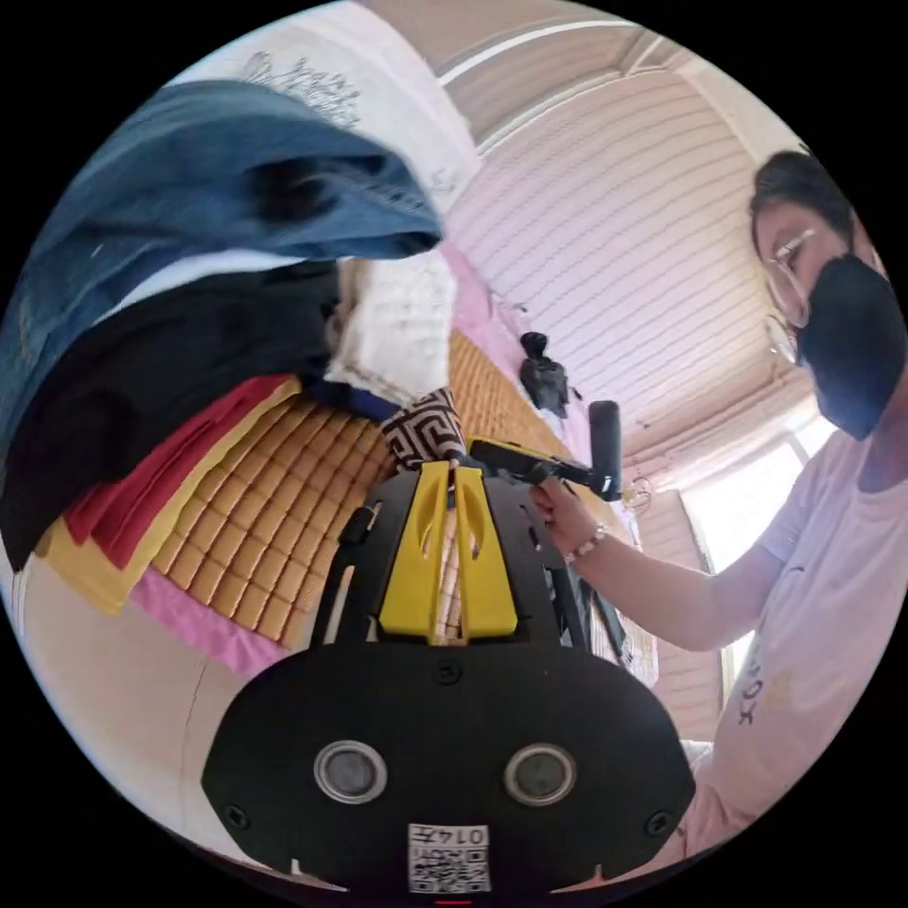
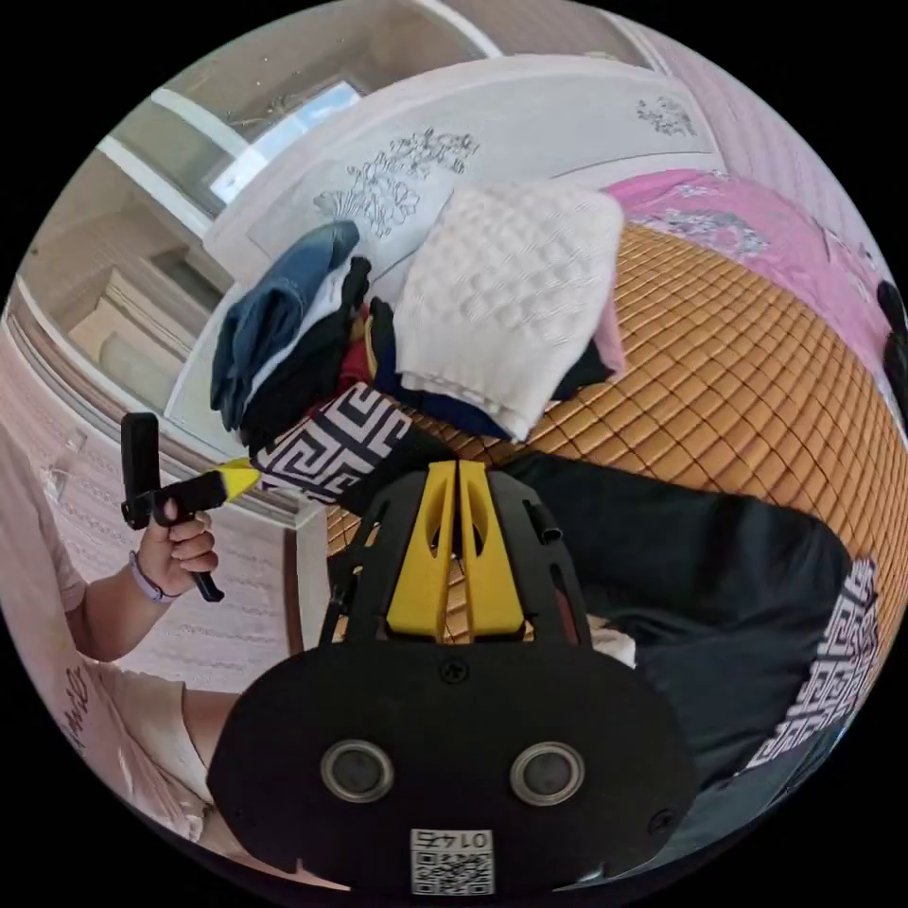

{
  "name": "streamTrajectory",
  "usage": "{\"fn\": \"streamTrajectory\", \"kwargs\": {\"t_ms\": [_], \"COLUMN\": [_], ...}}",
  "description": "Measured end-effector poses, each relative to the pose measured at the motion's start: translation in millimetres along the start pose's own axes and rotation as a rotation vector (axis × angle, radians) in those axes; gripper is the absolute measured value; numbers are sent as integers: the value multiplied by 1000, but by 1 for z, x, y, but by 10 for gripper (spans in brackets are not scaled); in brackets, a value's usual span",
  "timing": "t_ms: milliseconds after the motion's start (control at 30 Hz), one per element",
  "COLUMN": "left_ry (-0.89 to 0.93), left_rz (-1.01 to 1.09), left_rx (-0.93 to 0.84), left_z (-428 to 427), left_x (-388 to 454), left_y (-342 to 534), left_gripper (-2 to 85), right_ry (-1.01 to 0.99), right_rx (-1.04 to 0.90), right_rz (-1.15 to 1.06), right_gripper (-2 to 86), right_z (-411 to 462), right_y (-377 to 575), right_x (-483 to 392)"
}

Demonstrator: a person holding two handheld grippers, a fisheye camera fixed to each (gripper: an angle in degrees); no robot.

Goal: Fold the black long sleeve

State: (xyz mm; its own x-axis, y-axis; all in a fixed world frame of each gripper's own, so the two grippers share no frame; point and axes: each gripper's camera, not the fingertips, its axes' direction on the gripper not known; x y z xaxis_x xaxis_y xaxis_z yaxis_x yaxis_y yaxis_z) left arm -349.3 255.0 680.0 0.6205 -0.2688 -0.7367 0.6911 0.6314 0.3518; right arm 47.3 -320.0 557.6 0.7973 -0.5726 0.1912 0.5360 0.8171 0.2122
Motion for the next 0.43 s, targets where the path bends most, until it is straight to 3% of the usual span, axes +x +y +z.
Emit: {"fn": "streamTrajectory", "kwargs": {"t_ms": [200,300,433], "left_ry": [425,593,732], "left_rz": [453,660,709], "left_rx": [-142,-283,-558], "left_z": [62,104,178], "left_x": [150,226,288], "left_y": [9,40,110], "left_gripper": [-10,-9,-8], "right_ry": [-29,-8,61], "right_rx": [279,314,235], "right_rz": [170,279,512], "right_gripper": [-1,2,8], "right_z": [-174,-241,-281], "right_y": [114,184,281], "right_x": [35,40,57]}}
